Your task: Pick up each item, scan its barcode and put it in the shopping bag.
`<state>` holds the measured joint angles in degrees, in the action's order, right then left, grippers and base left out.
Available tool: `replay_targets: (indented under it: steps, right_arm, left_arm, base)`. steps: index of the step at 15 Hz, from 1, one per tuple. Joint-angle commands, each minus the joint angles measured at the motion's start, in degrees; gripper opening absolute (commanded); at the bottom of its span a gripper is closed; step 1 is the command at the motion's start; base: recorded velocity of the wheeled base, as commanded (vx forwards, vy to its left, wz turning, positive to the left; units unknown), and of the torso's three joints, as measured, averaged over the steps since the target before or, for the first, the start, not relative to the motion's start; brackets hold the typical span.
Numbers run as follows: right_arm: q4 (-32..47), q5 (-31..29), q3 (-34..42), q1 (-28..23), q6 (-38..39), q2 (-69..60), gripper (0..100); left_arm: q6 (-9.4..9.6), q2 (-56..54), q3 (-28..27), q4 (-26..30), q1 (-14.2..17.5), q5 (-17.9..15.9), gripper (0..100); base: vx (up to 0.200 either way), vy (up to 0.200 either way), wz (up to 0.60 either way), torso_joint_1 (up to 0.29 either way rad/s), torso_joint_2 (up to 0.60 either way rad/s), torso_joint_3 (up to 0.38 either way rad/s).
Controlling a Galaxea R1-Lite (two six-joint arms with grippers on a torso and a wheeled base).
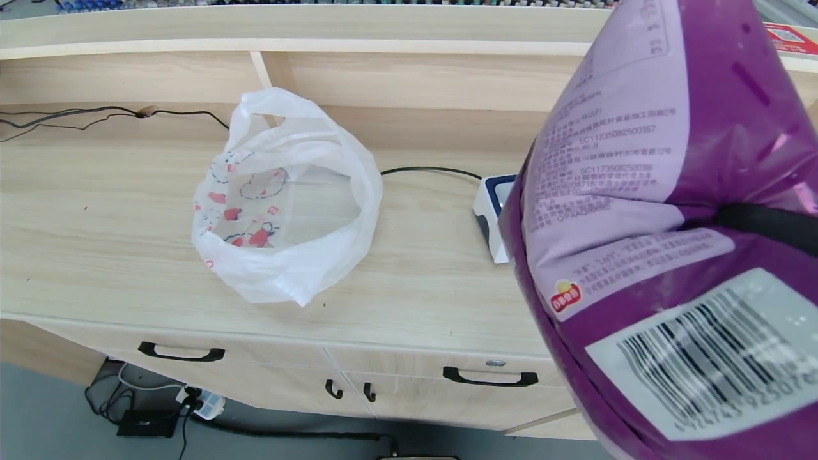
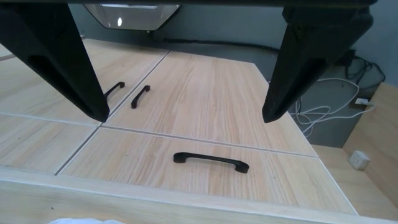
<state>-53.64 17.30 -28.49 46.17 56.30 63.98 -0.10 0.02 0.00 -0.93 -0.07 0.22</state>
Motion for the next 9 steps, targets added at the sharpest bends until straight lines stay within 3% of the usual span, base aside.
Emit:
replay_targets:
  steps: [1, 6, 9]
  right_arm:
    - [-3.14, 2.56, 0.45, 1.91, 3.56, 2.91, 0]
    - [-7.01, 3.00, 0.45, 3.84, 10.15, 4.67, 0]
    - [-14.30, 3.88, -0.08, 4.99, 11.99, 10.03, 0]
  left_arm:
    - [0.01, -0.02, 0.00, -0.13, 0.07, 0.04, 100]
    - [0.10, -0.02, 0.00, -0.13, -0.01, 0.04, 100]
    - [0.80, -0.02, 0.00, -0.04, 0.07, 0.04, 100]
  base:
    - [0.000, 0.000, 0.00, 0.000, 0.00, 0.000]
    - [0.000, 0.000, 0.00, 0.000, 0.00, 0.000]
    - [0.000, 0.000, 0.00, 0.000, 0.00, 0.000]
